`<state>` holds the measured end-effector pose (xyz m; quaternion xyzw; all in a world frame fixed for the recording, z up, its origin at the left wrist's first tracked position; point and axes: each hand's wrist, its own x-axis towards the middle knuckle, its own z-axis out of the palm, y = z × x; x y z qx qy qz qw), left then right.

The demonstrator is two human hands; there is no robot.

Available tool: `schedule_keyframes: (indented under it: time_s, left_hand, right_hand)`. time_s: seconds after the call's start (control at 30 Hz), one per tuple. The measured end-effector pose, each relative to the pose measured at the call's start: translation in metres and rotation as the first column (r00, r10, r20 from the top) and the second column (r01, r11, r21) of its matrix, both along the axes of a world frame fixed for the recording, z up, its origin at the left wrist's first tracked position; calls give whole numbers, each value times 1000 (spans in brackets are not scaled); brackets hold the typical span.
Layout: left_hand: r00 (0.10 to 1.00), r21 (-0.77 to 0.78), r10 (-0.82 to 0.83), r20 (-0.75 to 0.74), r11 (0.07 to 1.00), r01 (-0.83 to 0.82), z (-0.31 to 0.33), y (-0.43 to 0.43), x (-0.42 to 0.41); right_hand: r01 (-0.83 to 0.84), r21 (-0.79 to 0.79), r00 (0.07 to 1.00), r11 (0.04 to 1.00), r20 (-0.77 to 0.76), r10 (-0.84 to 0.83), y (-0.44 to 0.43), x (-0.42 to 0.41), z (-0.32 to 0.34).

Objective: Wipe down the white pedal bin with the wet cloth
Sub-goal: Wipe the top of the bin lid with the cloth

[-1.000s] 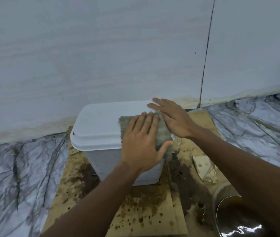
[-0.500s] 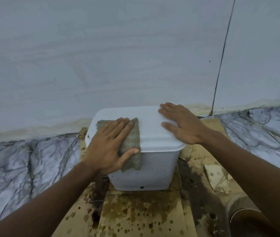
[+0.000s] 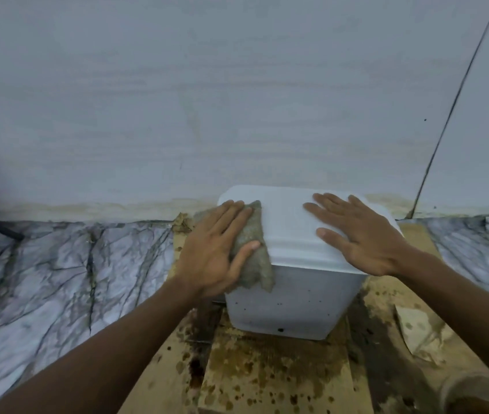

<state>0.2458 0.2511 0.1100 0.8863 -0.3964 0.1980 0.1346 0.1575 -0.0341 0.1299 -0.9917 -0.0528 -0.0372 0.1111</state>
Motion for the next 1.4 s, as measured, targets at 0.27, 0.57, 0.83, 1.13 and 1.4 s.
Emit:
schedule_keyframes:
  time_s: [0.27,0.57,0.83,1.13,1.4]
  left_hand:
    - [990,222,50,-133,975,-19,26,-56,-15]
    - [985,255,42,-170,967,3,35,-37,-6]
    - [983,291,-42,-181,952,94,27,-74,-26]
    - [916,78,202,-348,979,-187,33,-53,14]
    - [945,129,245,-215,967,-221,17,-45,-37]
  right_hand:
    - [63,7,995,998,-80,-62,1,1,0]
    - [69,-37,997,997,-39,-71,4,-5,-4]
    - [67,-43,997,997,-20,-68,5,-9,-7]
    - [67,-21,998,998,-21,-67,5,-7,-4]
    - [77,-41,996,996,-32,-78,4,-9,-6]
